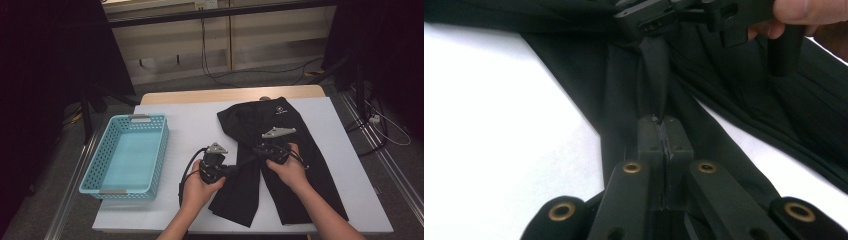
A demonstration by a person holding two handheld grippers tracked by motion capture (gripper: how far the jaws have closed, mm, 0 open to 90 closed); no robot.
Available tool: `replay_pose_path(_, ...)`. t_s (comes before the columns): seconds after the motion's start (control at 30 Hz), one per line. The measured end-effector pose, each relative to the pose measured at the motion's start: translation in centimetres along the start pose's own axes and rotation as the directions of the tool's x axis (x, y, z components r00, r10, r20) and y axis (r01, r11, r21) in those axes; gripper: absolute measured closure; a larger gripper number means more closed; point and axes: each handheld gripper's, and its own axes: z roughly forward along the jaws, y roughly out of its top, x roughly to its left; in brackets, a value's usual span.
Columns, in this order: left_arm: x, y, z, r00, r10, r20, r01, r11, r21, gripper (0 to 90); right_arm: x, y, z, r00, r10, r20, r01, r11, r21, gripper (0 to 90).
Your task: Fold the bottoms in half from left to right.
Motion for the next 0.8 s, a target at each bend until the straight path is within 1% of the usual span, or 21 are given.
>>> replay_pose_path(0.03, 0.0, 0.0, 0.0, 1.0000, 0.002, 0.001, -0.002, 1.0000, 0.004, 89.7, 0.1, 0.1, 0.1, 1.0000, -0.009, -0.004, 0.009, 1.000, -0.015, 67.9)
replay_pose_path(0.07, 0.0, 0.0, 0.1, 1.0000, 0.003, 0.002, -0.003, 1.0000, 0.003, 89.7, 0.2, 0.2, 0.1, 0.9995, -0.032, 0.008, 0.032, 0.999, -0.027, 64.4)
replay_pose_path(0.1, 0.0, 0.0, 0.1, 1.0000, 0.001, 0.003, -0.001, 1.0000, -0.001, 89.7, 0.4, 0.5, 0.1, 0.9986, -0.045, 0.027, 0.046, 0.998, -0.033, 61.0)
replay_pose_path(0.13, 0.0, 0.1, 0.0, 1.0000, 0.001, 0.005, -0.001, 1.0000, -0.001, 89.7, 0.5, 0.7, 0.1, 0.9982, -0.053, 0.028, 0.054, 0.998, -0.042, 58.0)
replay_pose_path(0.17, 0.0, 0.1, 0.0, 1.0000, -0.003, 0.006, 0.003, 1.0000, -0.004, 89.7, 0.6, 1.1, 0.3, 0.9982, -0.057, 0.017, 0.058, 0.997, -0.056, 54.8)
replay_pose_path(0.3, 0.2, 0.0, -0.2, 1.0000, -0.002, 0.007, 0.002, 1.0000, -0.006, 89.7, 1.1, 2.4, 1.2, 0.9972, -0.073, 0.015, 0.074, 0.995, -0.072, 46.7)
replay_pose_path(0.37, 0.3, -0.1, -0.2, 1.0000, -0.005, 0.008, 0.005, 1.0000, -0.003, 89.7, 1.3, 3.0, 1.9, 0.9959, -0.088, 0.018, 0.089, 0.993, -0.071, 46.0)
replay_pose_path(0.43, 0.4, -0.2, -0.2, 0.9999, -0.010, 0.005, 0.010, 0.9999, -0.007, 89.7, 1.5, 3.6, 2.6, 0.9954, -0.093, 0.020, 0.094, 0.993, -0.072, 46.2)
replay_pose_path(0.5, 0.5, -0.3, -0.3, 0.9999, -0.016, 0.005, 0.016, 0.9998, -0.008, 89.6, 1.7, 4.2, 3.4, 0.9950, -0.100, 0.008, 0.100, 0.992, -0.077, 46.6)
replay_pose_path(0.53, 0.6, -0.4, -0.3, 0.9998, -0.017, 0.005, 0.017, 0.9998, -0.008, 89.6, 1.8, 4.4, 3.9, 0.9946, -0.104, 0.010, 0.104, 0.992, -0.077, 47.0)
replay_pose_path(0.57, 0.7, -0.4, -0.4, 0.9998, -0.021, 0.004, 0.021, 0.9997, -0.007, 89.6, 1.9, 4.6, 4.3, 0.9943, -0.106, 0.013, 0.106, 0.992, -0.069, 47.7)
replay_pose_path(0.63, 0.9, -0.5, -0.4, 0.9996, -0.030, 0.001, 0.030, 0.9995, -0.010, 89.6, 2.3, 4.9, 5.2, 0.9940, -0.109, -0.004, 0.109, 0.992, -0.063, 48.0)
replay_pose_path(0.7, 1.2, -0.6, -0.6, 0.9992, -0.041, 0.002, 0.041, 0.9991, -0.013, 89.6, 2.7, 5.1, 6.1, 0.9929, -0.119, 0.006, 0.119, 0.992, -0.043, 47.3)
replay_pose_path(0.77, 1.4, -0.8, -0.8, 0.9988, -0.050, -0.003, 0.050, 0.9987, -0.015, 89.6, 3.1, 5.1, 7.0, 0.9910, -0.133, 0.004, 0.134, 0.991, -0.028, 48.8)
replay_pose_path(0.8, 1.5, -0.8, -0.8, 0.9986, -0.053, -0.002, 0.053, 0.9985, -0.016, 89.6, 3.2, 5.1, 7.3, 0.9887, -0.147, 0.026, 0.148, 0.989, -0.014, 48.7)
